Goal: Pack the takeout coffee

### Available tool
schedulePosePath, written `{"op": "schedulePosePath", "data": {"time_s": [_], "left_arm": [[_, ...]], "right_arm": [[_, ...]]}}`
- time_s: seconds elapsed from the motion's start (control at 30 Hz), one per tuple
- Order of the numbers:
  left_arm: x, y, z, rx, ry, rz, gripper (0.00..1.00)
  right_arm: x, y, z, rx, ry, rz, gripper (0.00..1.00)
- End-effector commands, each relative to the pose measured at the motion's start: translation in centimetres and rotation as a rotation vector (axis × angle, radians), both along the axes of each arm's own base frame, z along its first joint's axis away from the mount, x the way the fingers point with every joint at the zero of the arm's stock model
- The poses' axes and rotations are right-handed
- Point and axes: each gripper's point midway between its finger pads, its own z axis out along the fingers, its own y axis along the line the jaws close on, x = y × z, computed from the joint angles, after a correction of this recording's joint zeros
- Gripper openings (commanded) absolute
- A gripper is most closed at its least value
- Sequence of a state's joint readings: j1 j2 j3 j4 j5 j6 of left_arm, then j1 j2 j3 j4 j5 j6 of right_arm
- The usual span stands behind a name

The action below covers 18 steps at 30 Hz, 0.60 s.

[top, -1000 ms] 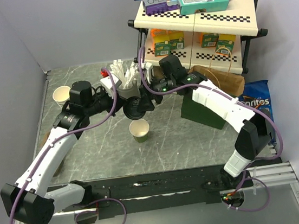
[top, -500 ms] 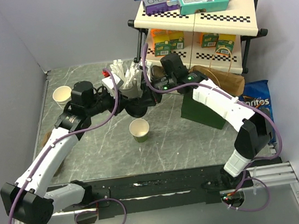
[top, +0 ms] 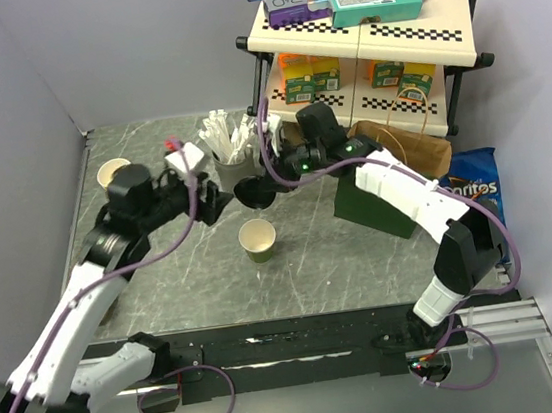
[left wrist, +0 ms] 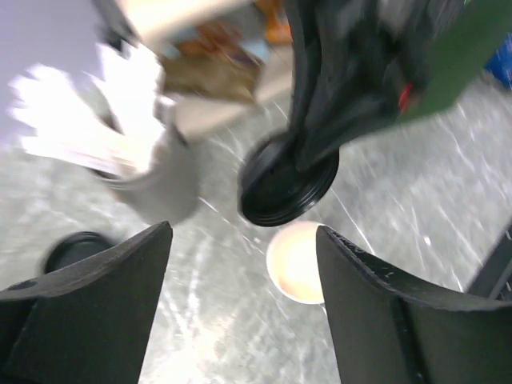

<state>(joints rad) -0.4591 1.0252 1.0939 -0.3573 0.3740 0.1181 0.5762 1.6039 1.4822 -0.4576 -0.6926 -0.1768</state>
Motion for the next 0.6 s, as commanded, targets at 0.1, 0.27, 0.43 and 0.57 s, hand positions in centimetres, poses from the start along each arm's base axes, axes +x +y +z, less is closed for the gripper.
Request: {"op": "schedulePosePath", "data": {"time_s": [0.1,0.27,0.43,0.57], "left_arm": [[0.8,4.2,2.4,-0.122,0.003,0.275,0.82],[2.4,4.6,0.5,-0.184,0.107,0.313,0.83],[3.3,4.2,-0.5,-0.204,0.151,0.307,0.83],[3.6,3.1,-3.0,-0.178,0.223,0.263,0.81]], "right_arm": [[0.4,-0.4,-1.0,-0.099,-0.518,0.091,0.2],[-1.2,0.5,-0.8,-0.102,-0.784,0.124,0.19],[-2.5,0.9,-1.3,-0.105,-0.928,0.143,0.19],[-3.5,1.5,-1.8,-0.124,-1.031,0.183,0.18]]}}
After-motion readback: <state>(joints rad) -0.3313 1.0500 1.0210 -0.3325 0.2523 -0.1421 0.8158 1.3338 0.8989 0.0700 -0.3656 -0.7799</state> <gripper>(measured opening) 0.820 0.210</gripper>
